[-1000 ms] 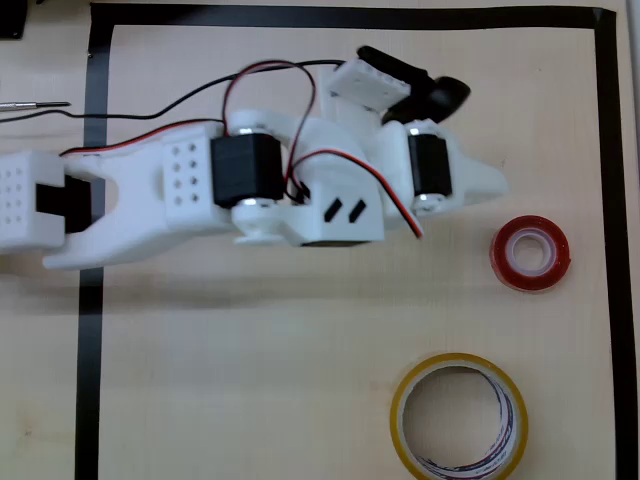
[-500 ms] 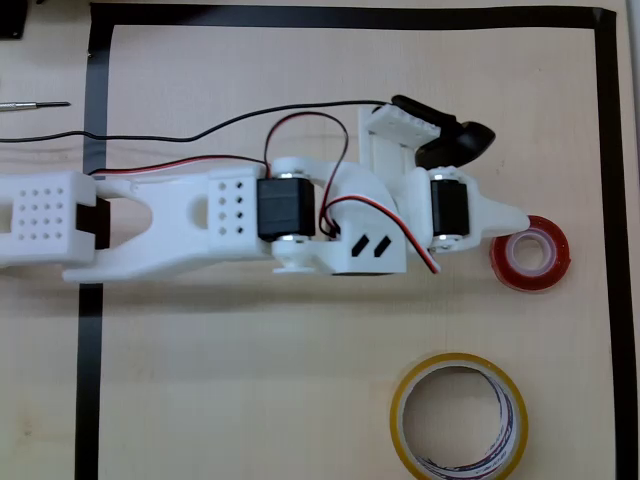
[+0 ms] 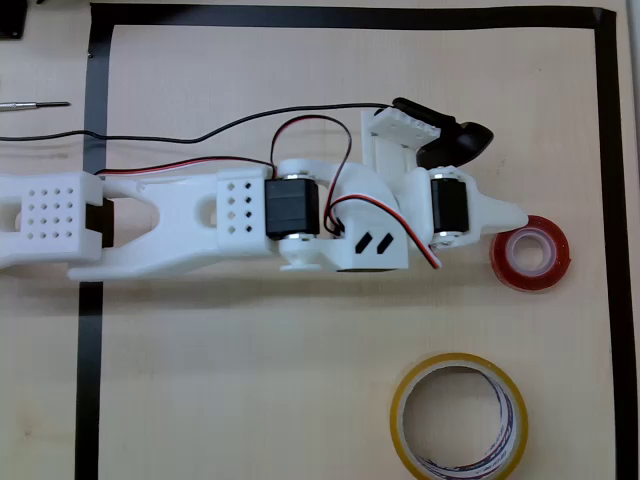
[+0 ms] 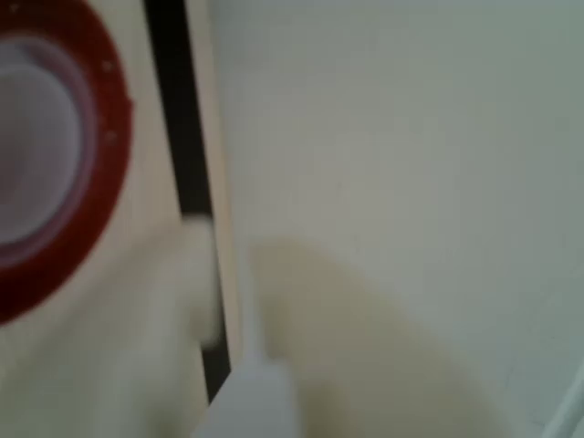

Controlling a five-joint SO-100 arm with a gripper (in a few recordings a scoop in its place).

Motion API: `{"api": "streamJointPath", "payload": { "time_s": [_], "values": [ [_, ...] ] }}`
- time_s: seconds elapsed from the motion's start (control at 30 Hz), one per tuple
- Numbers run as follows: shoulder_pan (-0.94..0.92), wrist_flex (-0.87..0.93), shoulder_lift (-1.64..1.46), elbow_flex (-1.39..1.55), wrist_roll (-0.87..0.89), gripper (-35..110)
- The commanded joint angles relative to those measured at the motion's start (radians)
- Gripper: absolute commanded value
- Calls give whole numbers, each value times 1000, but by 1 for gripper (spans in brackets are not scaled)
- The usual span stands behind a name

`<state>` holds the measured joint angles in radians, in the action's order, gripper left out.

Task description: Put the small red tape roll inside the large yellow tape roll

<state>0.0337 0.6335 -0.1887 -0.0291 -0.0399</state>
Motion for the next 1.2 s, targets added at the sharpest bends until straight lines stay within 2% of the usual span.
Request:
{"api": "streamJointPath", "payload": {
  "time_s": [0.0,0.8,1.0,1.17],
  "values": [
    [-3,-26,-63,-91,8,0],
    [-25,-190,31,-18,17,0],
    [-25,-212,23,23,48,0],
    [-48,-172,-31,86,144,0]
  ]
}}
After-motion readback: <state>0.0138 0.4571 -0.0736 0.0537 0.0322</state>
